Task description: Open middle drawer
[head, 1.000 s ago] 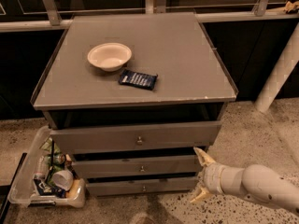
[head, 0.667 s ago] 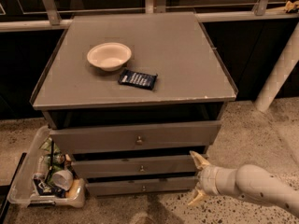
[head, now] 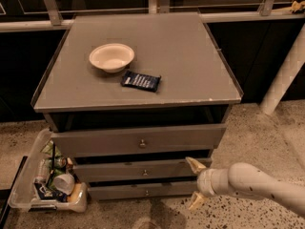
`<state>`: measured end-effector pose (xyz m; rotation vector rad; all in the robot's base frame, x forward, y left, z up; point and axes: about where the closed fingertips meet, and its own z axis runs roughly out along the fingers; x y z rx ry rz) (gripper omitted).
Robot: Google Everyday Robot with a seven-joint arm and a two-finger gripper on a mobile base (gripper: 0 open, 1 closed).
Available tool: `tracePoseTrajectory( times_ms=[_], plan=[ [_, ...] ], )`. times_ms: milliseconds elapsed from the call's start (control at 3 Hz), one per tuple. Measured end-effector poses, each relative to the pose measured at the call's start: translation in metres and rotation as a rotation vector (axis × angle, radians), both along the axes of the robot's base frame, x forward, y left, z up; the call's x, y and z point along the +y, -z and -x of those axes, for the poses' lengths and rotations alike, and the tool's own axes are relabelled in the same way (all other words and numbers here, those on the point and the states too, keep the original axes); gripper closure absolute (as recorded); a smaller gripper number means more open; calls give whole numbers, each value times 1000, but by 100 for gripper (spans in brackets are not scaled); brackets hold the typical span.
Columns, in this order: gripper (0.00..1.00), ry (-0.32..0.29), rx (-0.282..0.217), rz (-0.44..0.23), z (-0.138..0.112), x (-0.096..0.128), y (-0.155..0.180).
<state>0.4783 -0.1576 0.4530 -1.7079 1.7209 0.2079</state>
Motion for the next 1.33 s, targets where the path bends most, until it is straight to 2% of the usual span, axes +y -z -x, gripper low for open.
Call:
tracePoseTrajectory(
  times_ms=[333, 667, 1000, 1333],
  plan=[
    [0, -44, -40, -15, -44, 5, 0],
    [0, -44, -40, -15, -44, 5, 0],
    [0, -65, -37, -45, -50, 12, 8],
    [0, -75, 17, -95, -78, 19, 52]
  ],
)
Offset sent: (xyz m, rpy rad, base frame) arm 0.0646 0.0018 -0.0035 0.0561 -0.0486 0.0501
